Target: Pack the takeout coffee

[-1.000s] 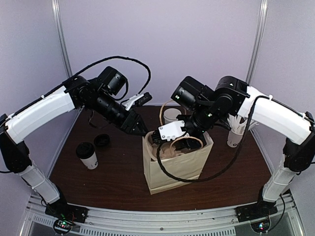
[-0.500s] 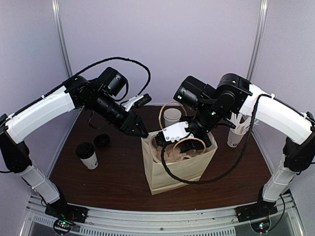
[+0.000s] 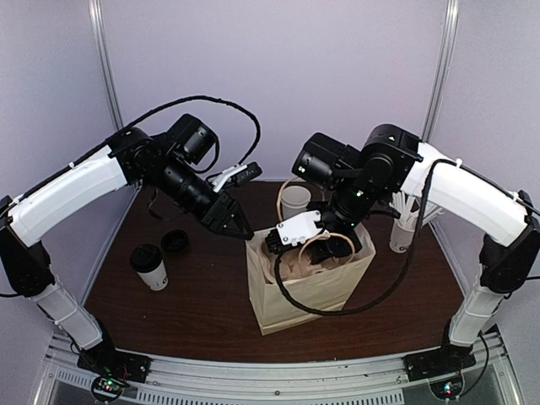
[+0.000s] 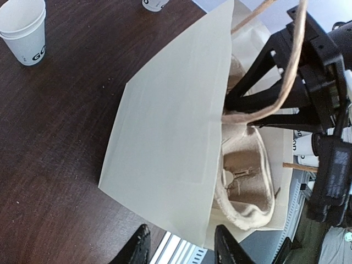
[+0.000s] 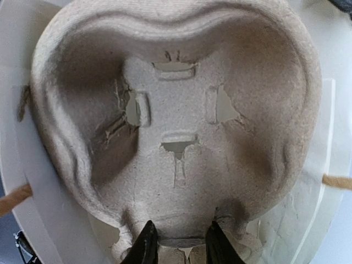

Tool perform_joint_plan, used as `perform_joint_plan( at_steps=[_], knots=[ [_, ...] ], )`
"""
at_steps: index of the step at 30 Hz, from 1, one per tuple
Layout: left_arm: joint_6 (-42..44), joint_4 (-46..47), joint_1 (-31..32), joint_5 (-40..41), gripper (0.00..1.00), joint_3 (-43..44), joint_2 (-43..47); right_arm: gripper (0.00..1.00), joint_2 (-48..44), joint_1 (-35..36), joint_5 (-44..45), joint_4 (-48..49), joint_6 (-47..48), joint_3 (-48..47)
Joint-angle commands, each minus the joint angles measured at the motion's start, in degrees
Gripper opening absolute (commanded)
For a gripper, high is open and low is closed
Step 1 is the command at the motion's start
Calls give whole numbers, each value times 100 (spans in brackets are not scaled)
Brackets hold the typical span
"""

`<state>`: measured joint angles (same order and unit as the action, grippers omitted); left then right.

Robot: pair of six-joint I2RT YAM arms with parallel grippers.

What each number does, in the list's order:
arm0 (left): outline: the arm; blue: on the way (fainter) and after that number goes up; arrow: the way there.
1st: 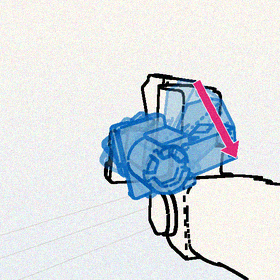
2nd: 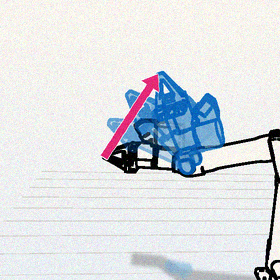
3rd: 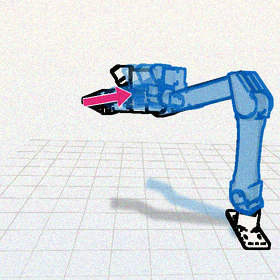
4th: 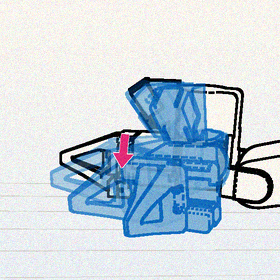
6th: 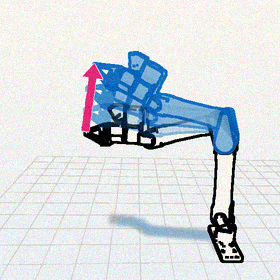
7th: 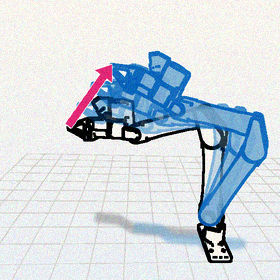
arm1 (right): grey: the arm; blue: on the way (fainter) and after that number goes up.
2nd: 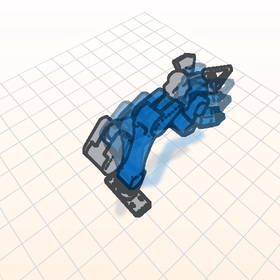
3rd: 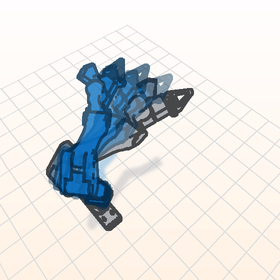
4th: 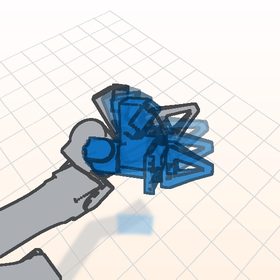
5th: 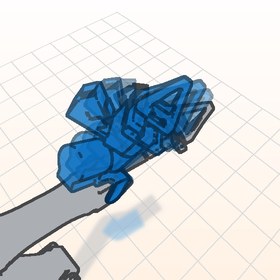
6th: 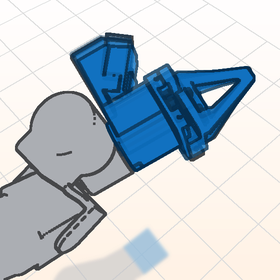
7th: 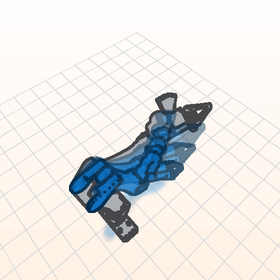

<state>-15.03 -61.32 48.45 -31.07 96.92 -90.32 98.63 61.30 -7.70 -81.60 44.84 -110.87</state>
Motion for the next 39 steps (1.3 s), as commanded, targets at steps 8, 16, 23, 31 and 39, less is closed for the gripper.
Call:
perform_joint_plan(
  at_steps=[8, 16, 23, 31, 39],
  knots=[
    [63, 429, 25, -206, 41, 26, -70, 13, 596, -22, 281, -335, -66, -371],
    [47, 567, 20, -83, 42, -43, -60, 15, 1058, -29, 155, -559, -128, -288],
    [65, 585, 22, -7, 42, -98, 1, 18, 1104, -46, 121, -173, -169, 91],
    [83, 621, 23, 41, 43, -174, 33, 21, 1088, -48, 43, 17, -151, 366],
    [103, 616, 15, 75, 43, -167, 37, 21, 1218, -48, 202, -320, -280, 254]
  ],
)
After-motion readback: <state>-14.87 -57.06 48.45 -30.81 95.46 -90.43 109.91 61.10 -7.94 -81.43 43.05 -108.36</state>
